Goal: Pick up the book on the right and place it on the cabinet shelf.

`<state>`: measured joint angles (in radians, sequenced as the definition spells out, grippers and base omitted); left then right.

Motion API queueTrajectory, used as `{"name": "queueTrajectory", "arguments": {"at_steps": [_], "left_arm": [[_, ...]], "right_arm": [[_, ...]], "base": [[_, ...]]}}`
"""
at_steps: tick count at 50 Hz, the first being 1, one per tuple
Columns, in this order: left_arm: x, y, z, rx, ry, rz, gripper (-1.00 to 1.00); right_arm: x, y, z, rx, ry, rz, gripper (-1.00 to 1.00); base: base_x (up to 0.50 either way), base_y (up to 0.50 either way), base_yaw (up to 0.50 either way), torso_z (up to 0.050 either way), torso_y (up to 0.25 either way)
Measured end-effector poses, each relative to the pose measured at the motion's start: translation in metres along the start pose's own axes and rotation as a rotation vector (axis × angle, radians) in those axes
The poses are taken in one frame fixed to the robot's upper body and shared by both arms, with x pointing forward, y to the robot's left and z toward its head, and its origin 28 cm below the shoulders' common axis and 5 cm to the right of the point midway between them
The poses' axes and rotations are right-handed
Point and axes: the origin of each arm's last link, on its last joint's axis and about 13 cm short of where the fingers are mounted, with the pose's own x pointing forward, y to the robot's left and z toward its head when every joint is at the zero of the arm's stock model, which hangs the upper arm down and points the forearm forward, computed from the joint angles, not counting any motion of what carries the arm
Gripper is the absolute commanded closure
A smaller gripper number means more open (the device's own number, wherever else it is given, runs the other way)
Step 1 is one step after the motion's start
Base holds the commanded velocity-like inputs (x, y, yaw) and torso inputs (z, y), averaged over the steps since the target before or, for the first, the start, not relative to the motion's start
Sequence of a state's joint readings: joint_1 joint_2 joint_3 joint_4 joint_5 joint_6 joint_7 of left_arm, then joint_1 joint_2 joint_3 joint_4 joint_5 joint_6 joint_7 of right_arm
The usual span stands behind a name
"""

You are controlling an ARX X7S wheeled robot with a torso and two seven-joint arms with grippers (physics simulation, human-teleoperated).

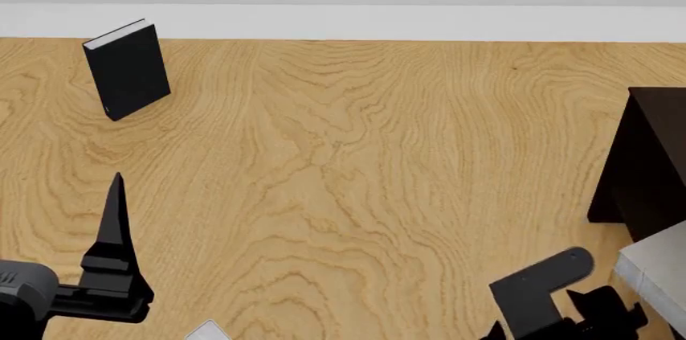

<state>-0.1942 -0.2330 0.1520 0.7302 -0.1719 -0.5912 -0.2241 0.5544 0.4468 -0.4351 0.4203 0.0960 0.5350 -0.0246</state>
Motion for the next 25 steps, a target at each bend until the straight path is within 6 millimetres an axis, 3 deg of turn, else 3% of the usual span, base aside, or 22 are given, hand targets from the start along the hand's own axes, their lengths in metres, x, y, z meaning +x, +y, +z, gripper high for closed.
{"name": "queueTrajectory", "arguments": {"at_steps": [25], "left_arm": [[0.000, 0.000, 0.000, 0.000, 0.000, 0.000, -1.00]], "right_arm": [[-0.033, 0.001, 0.021, 0.095, -0.190, -0.004, -1.00]], "base": [[0.00, 0.00, 0.00, 0.002, 0.000]]}}
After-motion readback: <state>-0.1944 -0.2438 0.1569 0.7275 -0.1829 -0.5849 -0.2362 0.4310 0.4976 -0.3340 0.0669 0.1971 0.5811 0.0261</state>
